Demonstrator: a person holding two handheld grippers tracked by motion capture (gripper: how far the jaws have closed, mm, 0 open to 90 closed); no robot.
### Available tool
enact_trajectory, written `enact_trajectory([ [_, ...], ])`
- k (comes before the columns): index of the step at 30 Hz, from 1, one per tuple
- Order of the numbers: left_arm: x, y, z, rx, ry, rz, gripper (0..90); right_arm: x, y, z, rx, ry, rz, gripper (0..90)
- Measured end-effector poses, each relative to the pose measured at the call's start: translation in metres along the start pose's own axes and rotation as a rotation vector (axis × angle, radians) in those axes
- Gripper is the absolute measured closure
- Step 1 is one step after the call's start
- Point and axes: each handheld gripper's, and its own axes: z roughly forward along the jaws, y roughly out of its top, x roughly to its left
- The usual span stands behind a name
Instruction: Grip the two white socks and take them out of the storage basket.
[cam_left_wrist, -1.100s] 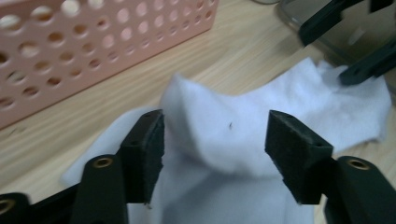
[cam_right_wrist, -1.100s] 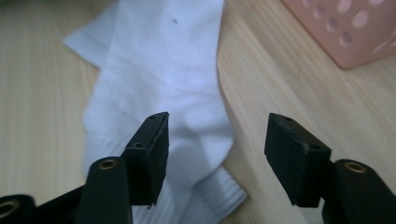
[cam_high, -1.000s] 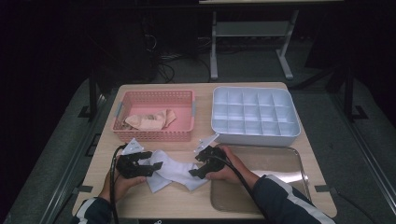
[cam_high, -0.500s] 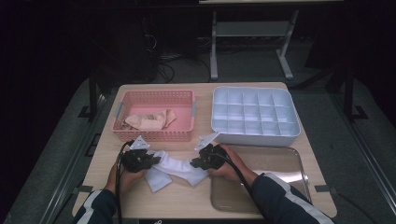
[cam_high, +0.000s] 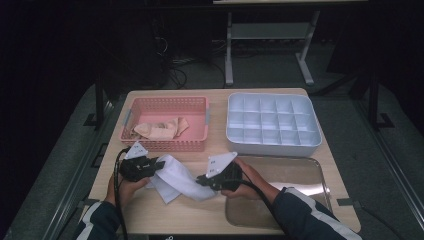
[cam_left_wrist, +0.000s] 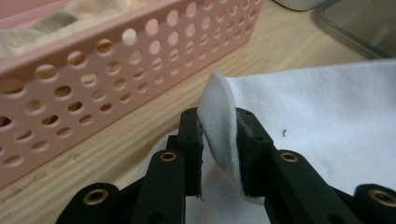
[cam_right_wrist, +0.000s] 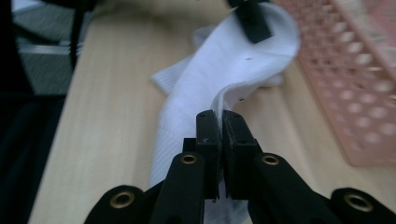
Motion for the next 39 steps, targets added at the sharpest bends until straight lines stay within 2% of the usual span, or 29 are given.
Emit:
enact_trajectory([
  [5, -0.004, -0.005, -0.003, 0.029, -0.015, 0.024, 68.3, 0.021, -0.008, 0.012, 0.041, 0.069, -0.056, 85.2],
  [7, -0.008, -0.005, -0.007, 0.012, -0.039, 0.044, 72.6, 0.027, -0.012, 0.014, 0.063, 0.091, -0.065, 84.2],
  [9, -0.009, -0.003, -0.008, 0.01, -0.029, 0.05, 68.4, 0.031, -0.014, 0.016, 0.074, 0.111, -0.068, 80.7],
  [10, -0.01, -0.002, -0.008, 0.002, -0.033, 0.047, 67.6, 0.032, -0.015, 0.016, 0.081, 0.109, -0.073, 77.6],
  [11, -0.012, -0.003, -0.008, -0.003, -0.038, 0.047, 71.7, 0.032, -0.017, 0.017, 0.088, 0.11, -0.068, 71.7],
  [12, -0.012, -0.002, -0.007, 0.011, -0.047, 0.059, 75.0, 0.031, -0.018, 0.018, 0.092, 0.114, -0.056, 65.3],
  [13, -0.012, -0.003, -0.007, 0.014, -0.05, 0.07, 77.7, 0.028, -0.019, 0.018, 0.1, 0.098, -0.038, 60.3],
  [15, -0.013, -0.003, -0.006, 0.027, -0.048, 0.084, 79.7, 0.021, -0.021, 0.015, 0.092, 0.087, -0.002, 54.7],
  [19, -0.011, -0.005, -0.007, 0.035, -0.054, 0.083, 80.7, 0.008, -0.027, 0.0, 0.066, 0.063, 0.091, 61.7],
  [21, -0.01, -0.006, -0.007, 0.031, -0.06, 0.072, 80.5, 0.008, -0.03, -0.001, 0.085, 0.069, 0.097, 65.6],
  [23, -0.01, -0.006, -0.007, 0.034, -0.057, 0.073, 80.3, 0.012, -0.031, 0.001, 0.106, 0.097, 0.069, 70.3],
  [25, -0.011, -0.005, -0.007, 0.031, -0.057, 0.073, 80.2, 0.019, -0.032, 0.005, 0.151, 0.12, 0.042, 72.1],
  [28, -0.01, -0.005, -0.007, 0.023, -0.061, 0.072, 80.2, 0.023, -0.035, 0.012, 0.186, 0.143, 0.032, 72.6],
  [29, -0.01, -0.005, -0.007, 0.017, -0.059, 0.062, 80.2, 0.024, -0.036, 0.014, 0.196, 0.138, 0.028, 71.9],
  [31, -0.009, -0.004, -0.007, 0.015, -0.061, 0.07, 80.3, 0.024, -0.037, 0.018, 0.216, 0.137, 0.026, 72.6],
  [33, -0.008, -0.001, -0.007, 0.002, -0.058, 0.065, 80.6, 0.024, -0.036, 0.019, 0.225, 0.124, 0.035, 73.0],
  [36, -0.005, 0.006, -0.01, -0.05, -0.057, 0.061, 81.5, 0.02, -0.035, 0.022, 0.234, 0.084, 0.051, 73.2],
  [39, -0.001, 0.016, -0.018, -0.114, -0.059, 0.063, 81.8, 0.008, -0.036, 0.025, 0.244, 0.008, 0.096, 73.4],
])
